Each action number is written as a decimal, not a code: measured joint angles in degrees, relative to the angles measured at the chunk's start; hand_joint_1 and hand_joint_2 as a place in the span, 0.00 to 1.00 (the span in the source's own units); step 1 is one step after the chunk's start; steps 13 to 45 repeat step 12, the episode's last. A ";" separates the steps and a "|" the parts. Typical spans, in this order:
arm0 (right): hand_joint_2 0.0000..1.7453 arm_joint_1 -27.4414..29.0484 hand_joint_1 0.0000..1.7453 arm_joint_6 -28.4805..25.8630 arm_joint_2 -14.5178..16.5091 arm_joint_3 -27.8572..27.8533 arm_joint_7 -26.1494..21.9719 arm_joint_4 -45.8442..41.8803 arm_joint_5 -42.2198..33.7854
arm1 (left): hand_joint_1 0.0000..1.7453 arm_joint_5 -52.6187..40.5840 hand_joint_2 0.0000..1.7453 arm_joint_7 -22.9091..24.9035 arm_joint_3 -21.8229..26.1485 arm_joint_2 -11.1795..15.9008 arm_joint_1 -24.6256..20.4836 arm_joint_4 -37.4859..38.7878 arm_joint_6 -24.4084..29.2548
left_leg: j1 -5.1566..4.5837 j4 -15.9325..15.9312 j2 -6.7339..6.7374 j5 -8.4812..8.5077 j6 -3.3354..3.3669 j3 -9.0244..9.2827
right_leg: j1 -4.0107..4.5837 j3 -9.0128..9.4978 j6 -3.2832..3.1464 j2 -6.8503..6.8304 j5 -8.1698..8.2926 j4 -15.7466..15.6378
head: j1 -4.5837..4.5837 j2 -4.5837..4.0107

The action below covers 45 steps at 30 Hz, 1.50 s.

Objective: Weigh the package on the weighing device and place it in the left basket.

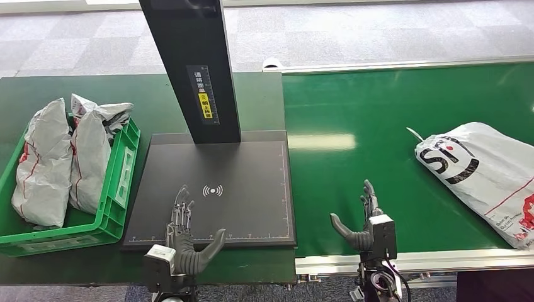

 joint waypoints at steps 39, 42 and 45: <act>1.00 2.74 0.00 -2.75 -0.50 -1.66 0.57 -0.19 2.14 | 0.00 -0.08 1.00 0.00 -0.48 -0.04 -0.35 1.67 -1.38 | 0.00 0.00 0.00 0.00 0.00 0.00 | 0.00 0.01 0.00 0.00 0.00 0.00 | 0.00 0.00; 1.00 2.74 0.00 -2.75 -0.50 -1.66 0.57 -0.19 2.14 | 0.00 -0.08 1.00 0.00 -0.48 -0.04 -0.35 1.67 -1.38 | 0.00 0.00 0.00 0.00 0.00 0.00 | 0.00 0.01 0.00 0.00 0.00 0.00 | 0.00 0.00; 1.00 2.74 0.00 -2.75 -0.50 -1.66 0.57 -0.19 2.14 | 0.00 -0.08 1.00 0.00 -0.48 -0.04 -0.35 1.67 -1.38 | 0.00 0.00 0.00 0.00 0.00 0.00 | 0.00 0.01 0.00 0.00 0.00 0.00 | 0.00 0.00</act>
